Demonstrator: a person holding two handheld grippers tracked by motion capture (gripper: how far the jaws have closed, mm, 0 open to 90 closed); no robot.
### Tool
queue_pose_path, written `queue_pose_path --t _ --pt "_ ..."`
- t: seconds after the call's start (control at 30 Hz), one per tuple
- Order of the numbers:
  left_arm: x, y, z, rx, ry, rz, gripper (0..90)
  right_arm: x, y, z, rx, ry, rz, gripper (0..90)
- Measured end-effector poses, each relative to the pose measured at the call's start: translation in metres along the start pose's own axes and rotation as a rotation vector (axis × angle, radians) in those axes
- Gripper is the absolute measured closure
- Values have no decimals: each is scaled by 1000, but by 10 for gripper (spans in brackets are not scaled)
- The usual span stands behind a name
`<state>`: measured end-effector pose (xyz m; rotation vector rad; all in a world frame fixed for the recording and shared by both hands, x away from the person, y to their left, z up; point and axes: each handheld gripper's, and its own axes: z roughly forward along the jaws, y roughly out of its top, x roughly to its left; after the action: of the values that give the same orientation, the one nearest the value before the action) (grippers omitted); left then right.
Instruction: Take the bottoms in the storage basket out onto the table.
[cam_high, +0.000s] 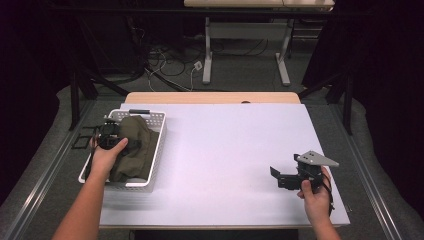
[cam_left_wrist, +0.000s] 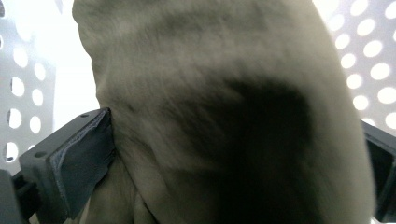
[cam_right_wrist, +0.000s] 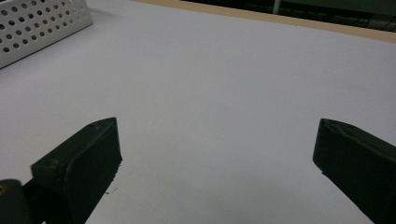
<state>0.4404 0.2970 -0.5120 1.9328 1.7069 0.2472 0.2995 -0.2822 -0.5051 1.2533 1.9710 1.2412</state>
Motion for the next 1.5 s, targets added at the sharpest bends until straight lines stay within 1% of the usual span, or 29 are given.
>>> queue_pose_path --t 0.1,0.17,0.23,0.27,0.33,0.43,0.57,0.63,0.73,0.83,0.9,0.97,1.0,1.07,1.13,1.17,1.27,1.33,1.5 --pt "0 0 3 9 2 2 5 0 0 0 3 1 -1 8" --pt "0 0 3 24 7 7 5 0 0 0 2 0 -1 8" --pt "0 0 6 26 7 6 5 0 0 1 2 0 -2 8" --pt "0 0 7 34 5 15 4 0 0 1 2 0 -2 8" --pt "-1 0 8 34 6 14 3 0 0 1 2 1 -1 8" --pt "-1 0 10 47 11 20 3 0 0 1 2 3 2 8" --pt "-1 0 12 50 15 3 0 0 -1 1 4 3 -4 9" --pt "0 0 13 62 16 2 0 0 0 1 4 2 -2 9" --pt "0 0 15 63 24 1 0 0 0 1 3 2 -1 9" --pt "1 0 16 76 29 -1 0 0 0 1 4 3 -5 9" --pt "1 -1 18 79 28 -5 0 0 0 1 6 5 -6 9" --pt "2 -2 20 72 30 -11 0 0 0 1 6 6 -5 9" --pt "3 -2 20 80 23 -12 0 0 0 1 5 5 -5 9" --pt "4 -3 21 75 15 -18 0 0 0 2 5 5 -6 9" --pt "6 -2 22 88 3 -22 2 0 -1 2 7 5 -6 9" --pt "6 -2 22 92 1 -22 3 0 -1 2 9 7 -11 9" --pt "7 -2 24 93 -4 -29 4 1 -1 2 16 3 -7 9" --pt "7 -2 24 103 -7 -28 14 1 -1 2 17 6 -8 10" --pt "6 -2 26 110 2 -28 43 1 -1 3 13 6 -6 12"
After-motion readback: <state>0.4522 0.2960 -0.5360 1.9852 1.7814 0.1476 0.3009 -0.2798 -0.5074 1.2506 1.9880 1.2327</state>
